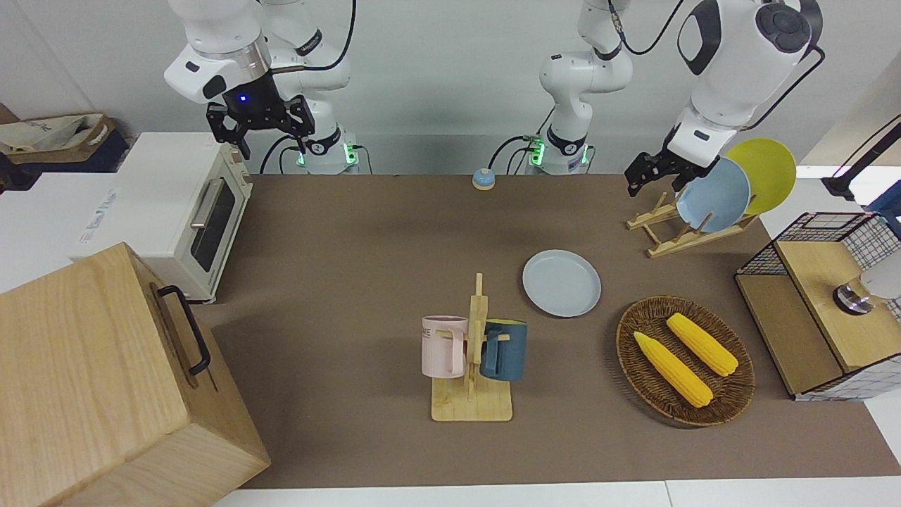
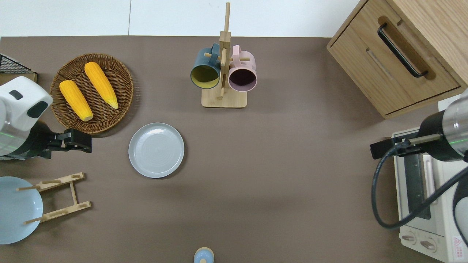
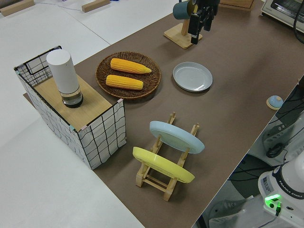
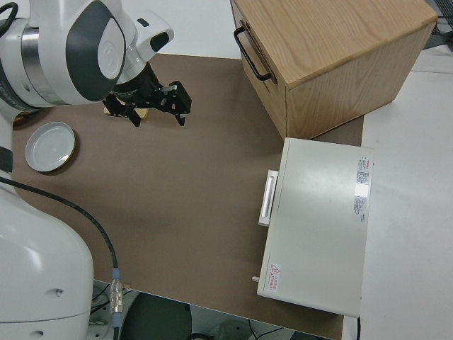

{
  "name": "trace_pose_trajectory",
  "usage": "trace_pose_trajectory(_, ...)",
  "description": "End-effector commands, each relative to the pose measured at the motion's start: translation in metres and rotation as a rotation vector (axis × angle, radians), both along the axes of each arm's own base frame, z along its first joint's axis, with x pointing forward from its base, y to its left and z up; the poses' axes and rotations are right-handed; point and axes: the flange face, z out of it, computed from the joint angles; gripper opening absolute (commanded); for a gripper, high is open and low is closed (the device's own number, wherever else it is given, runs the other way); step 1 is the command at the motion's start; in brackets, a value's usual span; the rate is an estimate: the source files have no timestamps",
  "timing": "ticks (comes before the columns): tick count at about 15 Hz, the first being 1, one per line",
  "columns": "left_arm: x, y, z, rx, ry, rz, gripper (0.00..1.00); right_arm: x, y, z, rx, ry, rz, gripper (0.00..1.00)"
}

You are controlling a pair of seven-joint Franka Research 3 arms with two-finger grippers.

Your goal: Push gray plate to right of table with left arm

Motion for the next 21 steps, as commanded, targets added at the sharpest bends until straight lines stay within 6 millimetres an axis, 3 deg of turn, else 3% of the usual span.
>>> trace_pose_trajectory(1,0.007,-0.012,-0.051,-0.011,-0.023,0.032,1.0,-0.003,-0.002,0.004,0.004,0.005,-0.017,0.983)
trace_pose_trajectory(7,0.009,-0.035,-0.133,-0.003,-0.066,0.103,1.0,-0.003,-0.001,0.004,0.002,0.004,-0.015,0.983)
trace_pose_trajectory(10,0.01,-0.036,-0.169,-0.003,-0.068,0.106,1.0,-0.003,-0.001,0.004,0.002,0.004,-0.015,0.983)
trace_pose_trajectory(18,0.017,-0.036,-0.238,-0.009,-0.095,0.112,0.99,-0.003,-0.002,0.004,0.002,0.004,-0.017,0.983)
trace_pose_trajectory(21,0.017,-0.037,-0.244,-0.008,-0.086,0.108,0.99,-0.003,-0.001,0.004,0.002,0.004,-0.015,0.983)
